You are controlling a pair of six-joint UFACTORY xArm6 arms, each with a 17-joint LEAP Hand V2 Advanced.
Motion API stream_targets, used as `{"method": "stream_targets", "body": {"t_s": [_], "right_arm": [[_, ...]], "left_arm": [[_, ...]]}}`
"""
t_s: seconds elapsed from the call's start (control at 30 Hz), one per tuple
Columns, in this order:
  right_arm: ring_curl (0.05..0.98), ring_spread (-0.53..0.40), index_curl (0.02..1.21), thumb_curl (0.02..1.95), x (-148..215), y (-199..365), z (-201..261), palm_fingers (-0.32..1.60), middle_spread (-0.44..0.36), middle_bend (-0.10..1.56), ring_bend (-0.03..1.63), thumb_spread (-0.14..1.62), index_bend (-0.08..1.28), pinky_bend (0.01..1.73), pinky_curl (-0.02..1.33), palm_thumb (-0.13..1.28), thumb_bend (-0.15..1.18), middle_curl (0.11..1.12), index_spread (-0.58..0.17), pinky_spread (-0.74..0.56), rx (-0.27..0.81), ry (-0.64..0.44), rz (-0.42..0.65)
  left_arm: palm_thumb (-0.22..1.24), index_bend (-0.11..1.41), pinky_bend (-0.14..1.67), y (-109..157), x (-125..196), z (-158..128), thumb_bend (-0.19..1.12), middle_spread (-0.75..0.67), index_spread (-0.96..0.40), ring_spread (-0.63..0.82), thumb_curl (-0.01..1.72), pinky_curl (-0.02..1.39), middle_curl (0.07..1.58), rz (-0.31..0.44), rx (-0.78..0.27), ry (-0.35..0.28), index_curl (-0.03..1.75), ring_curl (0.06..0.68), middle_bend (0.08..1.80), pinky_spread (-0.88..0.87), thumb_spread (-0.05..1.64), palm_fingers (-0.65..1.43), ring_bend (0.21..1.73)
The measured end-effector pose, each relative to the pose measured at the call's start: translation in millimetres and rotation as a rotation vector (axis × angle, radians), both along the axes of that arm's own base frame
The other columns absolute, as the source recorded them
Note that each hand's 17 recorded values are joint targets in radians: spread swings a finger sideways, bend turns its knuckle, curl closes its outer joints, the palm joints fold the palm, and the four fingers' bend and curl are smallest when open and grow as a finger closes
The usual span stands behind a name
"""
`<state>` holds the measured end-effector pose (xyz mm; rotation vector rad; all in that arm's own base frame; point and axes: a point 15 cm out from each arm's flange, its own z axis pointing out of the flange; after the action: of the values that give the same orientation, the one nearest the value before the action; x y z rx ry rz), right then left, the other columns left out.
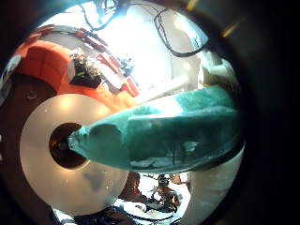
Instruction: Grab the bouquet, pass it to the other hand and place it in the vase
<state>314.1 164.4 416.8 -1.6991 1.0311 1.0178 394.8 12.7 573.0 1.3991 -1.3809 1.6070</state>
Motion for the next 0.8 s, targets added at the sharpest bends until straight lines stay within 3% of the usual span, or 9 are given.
{"method": "stream_targets", "body": {"t_s": [0.2, 0.47, 0.67, 0.73, 0.8], "right_arm": [[0.206, 0.107, 0.35, 0.63, 6, -1, -1, 0.34, -0.031, 0.27, 0.55, 1.01, 0.17, 0.48, 0.35, 0.78, -0.02, 0.35, -0.318, 0.52, -0.005, -0.005, -0.011], [0.199, 0.112, 0.34, 0.63, 11, -3, -2, 0.33, -0.019, 0.27, 0.54, 1.01, 0.17, 0.49, 0.33, 0.79, -0.02, 0.35, -0.313, 0.51, -0.013, -0.008, -0.029], [0.201, 0.129, 0.32, 0.63, 23, -7, -11, 0.31, -0.003, 0.26, 0.54, 1.0, 0.16, 0.52, 0.32, 0.78, -0.02, 0.36, -0.299, 0.51, -0.027, -0.004, -0.065], [0.201, 0.134, 0.32, 0.62, 24, -7, -12, 0.31, 0.004, 0.26, 0.54, 1.0, 0.16, 0.54, 0.32, 0.78, -0.02, 0.36, -0.297, 0.52, -0.024, 0.003, -0.063], [0.202, 0.136, 0.32, 0.62, 24, -7, -14, 0.31, 0.007, 0.26, 0.54, 1.0, 0.16, 0.54, 0.32, 0.78, -0.02, 0.36, -0.295, 0.52, -0.023, 0.006, -0.062]], "left_arm": [[0.96, 0.8, 1.15, -6, 11, -21, -0.01, -0.45, -0.67, -0.37, 0.85, 0.97, 0.86, -0.013, 0.021, 0.041, 1.11, 0.554, 1.29, -0.61, 1.05, 1.1, 1.52], [0.83, 0.74, 1.14, -9, 19, -35, -0.04, -0.46, -0.68, -0.38, 0.78, 0.98, 0.87, -0.041, 0.013, 0.049, 1.13, 0.55, 1.23, -0.61, 0.97, 1.04, 1.51], [0.66, 0.6, 1.04, -10, 21, -40, -0.04, -0.46, -0.67, -0.41, 0.69, 0.93, 0.87, -0.052, 0.002, 0.062, 1.13, 0.523, 1.18, -0.63, 0.96, 0.88, 1.43], [0.64, 0.53, 0.98, -12, 23, -42, -0.04, -0.45, -0.65, -0.4, 0.67, 0.92, 0.86, -0.06, 0.002, 0.067, 1.12, 0.505, 1.16, -0.62, 0.96, 0.64, 1.35], [0.57, 0.45, 0.8, -13, 23, -44, -0.05, -0.38, -0.56, -0.31, 0.64, 0.91, 0.85, -0.066, 0.003, 0.07, 1.09, 0.499, 1.06, -0.53, 0.96, 0.18, 1.24]]}}
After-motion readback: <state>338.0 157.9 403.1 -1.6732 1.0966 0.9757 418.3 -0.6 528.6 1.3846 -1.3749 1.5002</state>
